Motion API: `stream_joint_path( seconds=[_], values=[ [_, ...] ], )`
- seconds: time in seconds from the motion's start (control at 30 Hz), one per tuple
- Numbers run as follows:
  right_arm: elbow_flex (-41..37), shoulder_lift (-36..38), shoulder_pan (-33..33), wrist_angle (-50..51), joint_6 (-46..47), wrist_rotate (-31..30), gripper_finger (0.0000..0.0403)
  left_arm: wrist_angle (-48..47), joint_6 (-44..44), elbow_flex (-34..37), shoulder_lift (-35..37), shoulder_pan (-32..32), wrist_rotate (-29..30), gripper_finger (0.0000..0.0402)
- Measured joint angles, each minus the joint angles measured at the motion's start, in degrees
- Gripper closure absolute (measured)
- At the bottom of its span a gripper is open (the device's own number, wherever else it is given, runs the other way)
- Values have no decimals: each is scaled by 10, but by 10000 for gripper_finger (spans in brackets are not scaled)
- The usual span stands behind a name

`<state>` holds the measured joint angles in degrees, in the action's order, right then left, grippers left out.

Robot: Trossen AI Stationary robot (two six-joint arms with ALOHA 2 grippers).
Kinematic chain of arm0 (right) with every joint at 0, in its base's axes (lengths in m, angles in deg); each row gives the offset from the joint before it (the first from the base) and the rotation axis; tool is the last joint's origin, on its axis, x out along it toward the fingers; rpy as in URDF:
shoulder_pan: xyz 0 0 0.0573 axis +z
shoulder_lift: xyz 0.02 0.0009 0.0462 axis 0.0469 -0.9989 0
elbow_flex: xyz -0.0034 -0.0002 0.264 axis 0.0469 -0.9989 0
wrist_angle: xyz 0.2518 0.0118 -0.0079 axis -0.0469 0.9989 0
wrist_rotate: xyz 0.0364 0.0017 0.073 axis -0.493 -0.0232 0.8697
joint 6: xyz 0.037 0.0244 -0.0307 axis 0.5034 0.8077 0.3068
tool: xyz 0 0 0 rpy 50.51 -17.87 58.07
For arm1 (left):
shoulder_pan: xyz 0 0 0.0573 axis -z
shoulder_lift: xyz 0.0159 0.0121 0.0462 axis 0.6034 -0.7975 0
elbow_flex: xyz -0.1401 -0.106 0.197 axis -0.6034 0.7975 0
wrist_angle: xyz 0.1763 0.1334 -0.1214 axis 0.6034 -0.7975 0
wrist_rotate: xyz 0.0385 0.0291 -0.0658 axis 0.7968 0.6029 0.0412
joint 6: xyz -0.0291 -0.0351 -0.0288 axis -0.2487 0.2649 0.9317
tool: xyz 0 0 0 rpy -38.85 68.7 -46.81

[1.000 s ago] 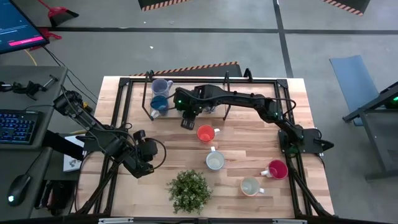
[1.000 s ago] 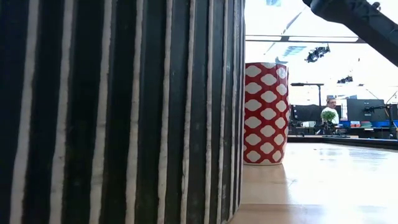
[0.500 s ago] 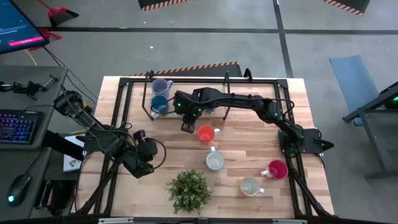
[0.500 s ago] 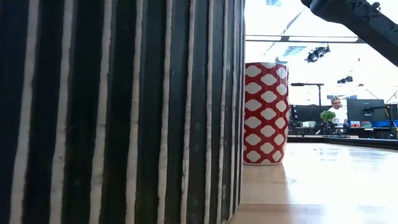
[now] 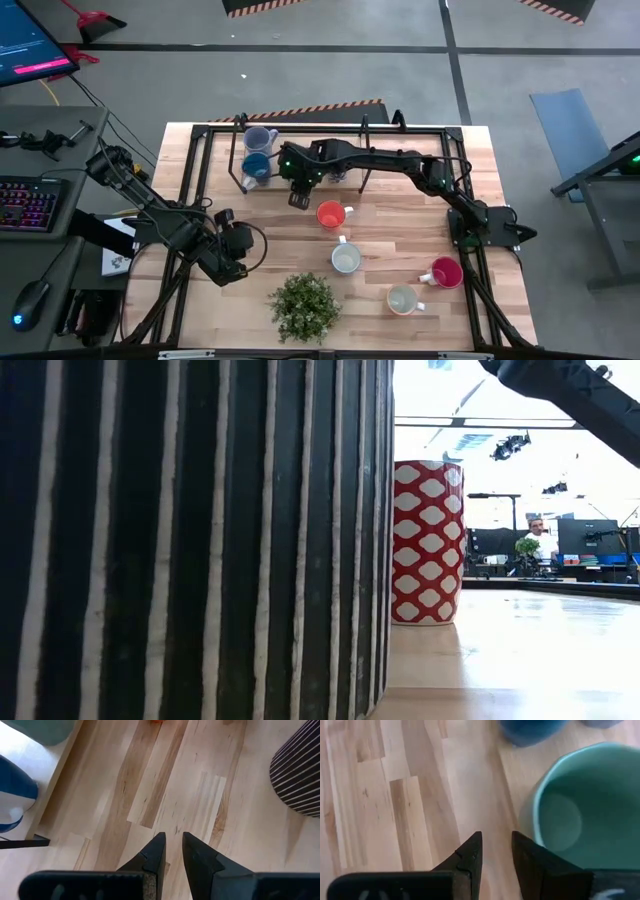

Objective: Place coffee mugs
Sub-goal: Put the green mug on the shelf

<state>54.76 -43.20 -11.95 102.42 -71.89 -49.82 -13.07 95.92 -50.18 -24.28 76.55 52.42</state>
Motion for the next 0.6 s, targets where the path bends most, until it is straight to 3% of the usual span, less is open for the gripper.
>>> stream_joint_path(
  seconds=[0.6],
  values=[
    [0,0,-51,-35,-30,3,318,0,-5,0,0,0,11,346]
  ],
)
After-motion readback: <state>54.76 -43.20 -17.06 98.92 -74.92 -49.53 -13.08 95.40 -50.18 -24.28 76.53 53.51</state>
